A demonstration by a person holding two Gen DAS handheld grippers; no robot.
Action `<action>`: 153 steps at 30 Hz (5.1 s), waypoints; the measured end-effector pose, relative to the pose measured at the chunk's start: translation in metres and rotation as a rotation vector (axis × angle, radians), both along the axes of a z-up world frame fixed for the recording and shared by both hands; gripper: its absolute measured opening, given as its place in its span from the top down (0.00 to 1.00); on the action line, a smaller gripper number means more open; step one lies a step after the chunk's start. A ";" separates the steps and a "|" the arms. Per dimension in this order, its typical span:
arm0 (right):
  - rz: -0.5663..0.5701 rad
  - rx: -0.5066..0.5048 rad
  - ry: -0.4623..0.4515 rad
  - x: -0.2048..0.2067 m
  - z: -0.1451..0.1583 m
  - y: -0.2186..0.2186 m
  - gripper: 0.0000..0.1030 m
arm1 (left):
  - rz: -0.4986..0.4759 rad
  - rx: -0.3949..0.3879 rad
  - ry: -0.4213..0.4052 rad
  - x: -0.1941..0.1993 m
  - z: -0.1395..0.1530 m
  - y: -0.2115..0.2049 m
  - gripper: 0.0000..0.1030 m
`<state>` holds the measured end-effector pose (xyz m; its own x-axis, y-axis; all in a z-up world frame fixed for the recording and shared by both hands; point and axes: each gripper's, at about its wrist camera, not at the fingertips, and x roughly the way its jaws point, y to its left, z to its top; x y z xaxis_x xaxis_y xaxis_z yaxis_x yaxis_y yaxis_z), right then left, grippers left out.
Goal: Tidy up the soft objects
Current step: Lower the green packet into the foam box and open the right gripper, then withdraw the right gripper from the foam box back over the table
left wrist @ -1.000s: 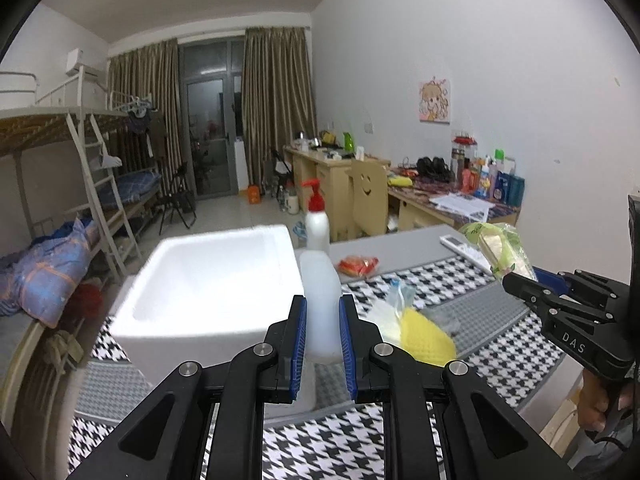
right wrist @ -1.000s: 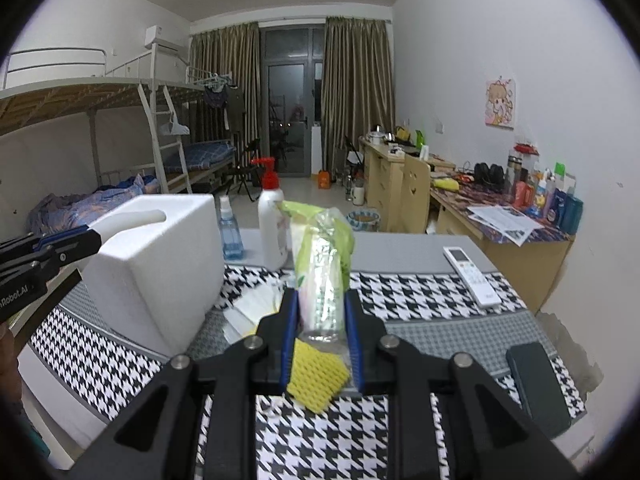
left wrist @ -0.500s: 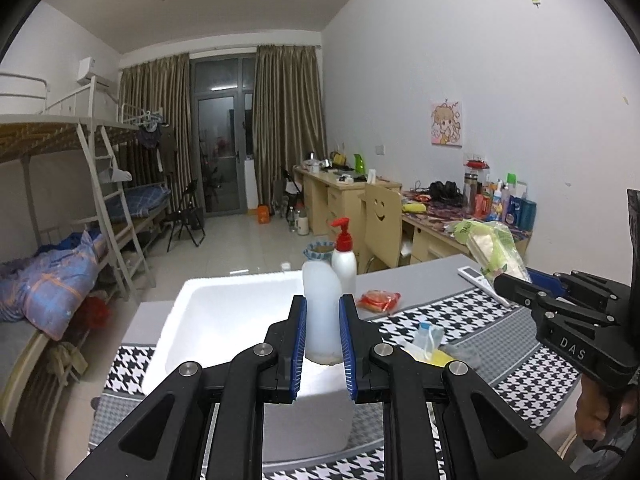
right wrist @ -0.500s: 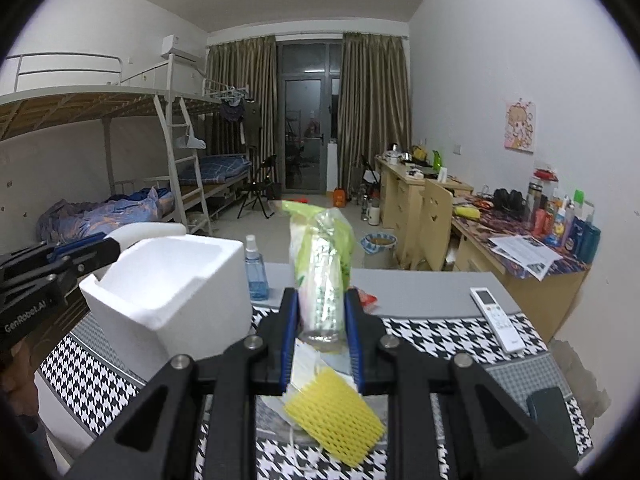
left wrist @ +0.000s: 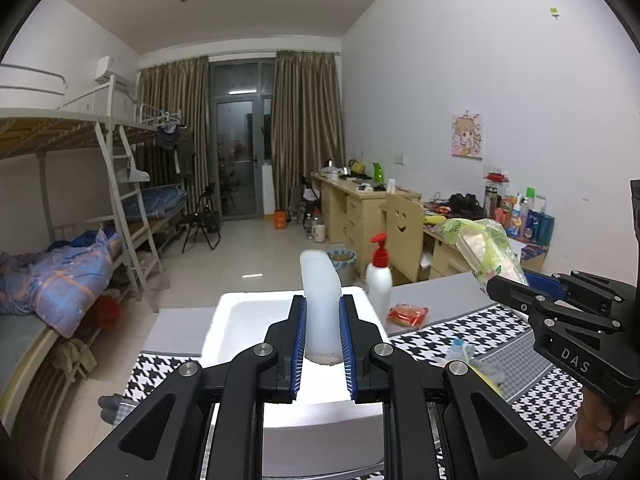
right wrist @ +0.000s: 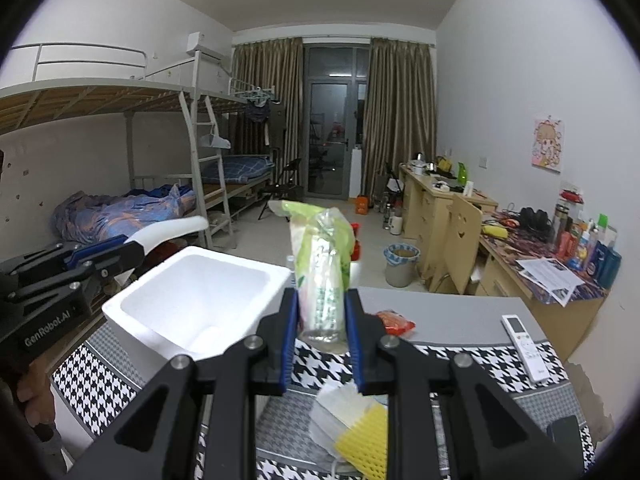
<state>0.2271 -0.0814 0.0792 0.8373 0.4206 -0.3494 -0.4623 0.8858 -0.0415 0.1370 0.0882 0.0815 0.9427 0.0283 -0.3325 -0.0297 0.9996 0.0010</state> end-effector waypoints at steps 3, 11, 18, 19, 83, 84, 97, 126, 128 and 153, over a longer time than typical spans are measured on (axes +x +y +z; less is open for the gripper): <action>0.032 0.010 0.005 0.002 0.002 0.008 0.74 | 0.014 -0.003 0.001 0.002 0.000 0.006 0.83; 0.063 -0.010 0.018 0.004 -0.002 0.026 0.74 | 0.046 -0.013 0.027 0.011 -0.007 0.016 0.83; 0.062 -0.023 0.032 0.008 -0.007 0.039 0.74 | 0.024 -0.026 0.080 0.029 -0.019 0.019 0.83; 0.061 -0.023 0.031 0.007 -0.006 0.039 0.74 | 0.022 -0.027 0.085 0.030 -0.020 0.021 0.83; 0.122 -0.041 0.066 0.010 -0.012 0.091 0.28 | 0.194 -0.068 0.020 -0.004 -0.019 0.078 0.01; 0.121 -0.037 0.059 0.008 -0.011 0.089 0.27 | 0.188 -0.068 0.020 -0.004 -0.019 0.076 0.01; 0.070 -0.002 0.034 0.003 -0.005 0.057 0.22 | 0.136 -0.061 -0.007 -0.008 -0.006 0.049 0.01; -0.017 0.072 -0.004 -0.009 -0.003 -0.025 0.13 | 0.045 -0.032 -0.029 -0.008 -0.002 -0.016 0.01; -0.017 0.075 -0.001 -0.011 -0.003 -0.029 0.13 | 0.041 -0.032 -0.027 -0.008 -0.002 -0.015 0.01; -0.124 0.077 -0.016 -0.020 -0.012 -0.085 0.10 | -0.073 -0.012 -0.012 -0.006 -0.005 -0.067 0.01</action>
